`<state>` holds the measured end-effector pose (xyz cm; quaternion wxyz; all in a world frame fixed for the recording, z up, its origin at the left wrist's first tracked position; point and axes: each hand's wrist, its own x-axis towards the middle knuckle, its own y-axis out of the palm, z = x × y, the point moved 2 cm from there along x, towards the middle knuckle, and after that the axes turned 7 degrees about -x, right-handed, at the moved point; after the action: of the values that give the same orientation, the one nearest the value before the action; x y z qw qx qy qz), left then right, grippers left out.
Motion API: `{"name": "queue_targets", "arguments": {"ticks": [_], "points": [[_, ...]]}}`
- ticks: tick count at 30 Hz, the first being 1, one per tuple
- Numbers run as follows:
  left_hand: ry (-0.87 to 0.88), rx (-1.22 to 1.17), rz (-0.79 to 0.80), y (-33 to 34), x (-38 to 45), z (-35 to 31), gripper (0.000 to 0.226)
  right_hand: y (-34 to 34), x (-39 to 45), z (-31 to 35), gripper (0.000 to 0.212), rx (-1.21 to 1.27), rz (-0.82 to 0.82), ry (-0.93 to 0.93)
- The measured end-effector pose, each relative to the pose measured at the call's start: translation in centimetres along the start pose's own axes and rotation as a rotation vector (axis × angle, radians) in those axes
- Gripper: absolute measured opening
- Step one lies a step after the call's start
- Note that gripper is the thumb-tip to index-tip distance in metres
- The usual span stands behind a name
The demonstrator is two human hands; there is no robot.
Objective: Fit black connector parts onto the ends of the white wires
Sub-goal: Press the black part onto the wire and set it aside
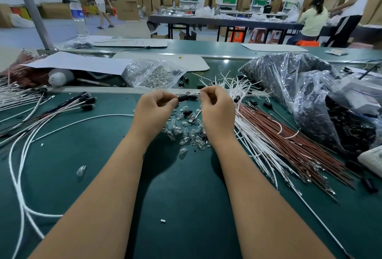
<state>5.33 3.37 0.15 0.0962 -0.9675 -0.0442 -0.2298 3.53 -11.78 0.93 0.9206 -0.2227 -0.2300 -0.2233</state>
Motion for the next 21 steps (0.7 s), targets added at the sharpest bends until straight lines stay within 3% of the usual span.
{"name": "queue_targets", "arguments": {"ticks": [5, 15, 21], "points": [[0.041, -0.049, 0.017, 0.22, -0.08, -0.26, 0.017, -0.04, 0.28, -0.09, 0.007, 0.198, 0.032, 0.171], [0.057, -0.084, 0.016, 0.53, -0.28, -0.53, 0.019, 0.27, 0.06, 0.04, 0.019, 0.191, 0.068, 0.142], [0.004, -0.132, 0.027, 0.76, -0.26, -0.75, 0.019, 0.15, 0.16, 0.07, 0.011, 0.178, 0.076, 0.134]]}}
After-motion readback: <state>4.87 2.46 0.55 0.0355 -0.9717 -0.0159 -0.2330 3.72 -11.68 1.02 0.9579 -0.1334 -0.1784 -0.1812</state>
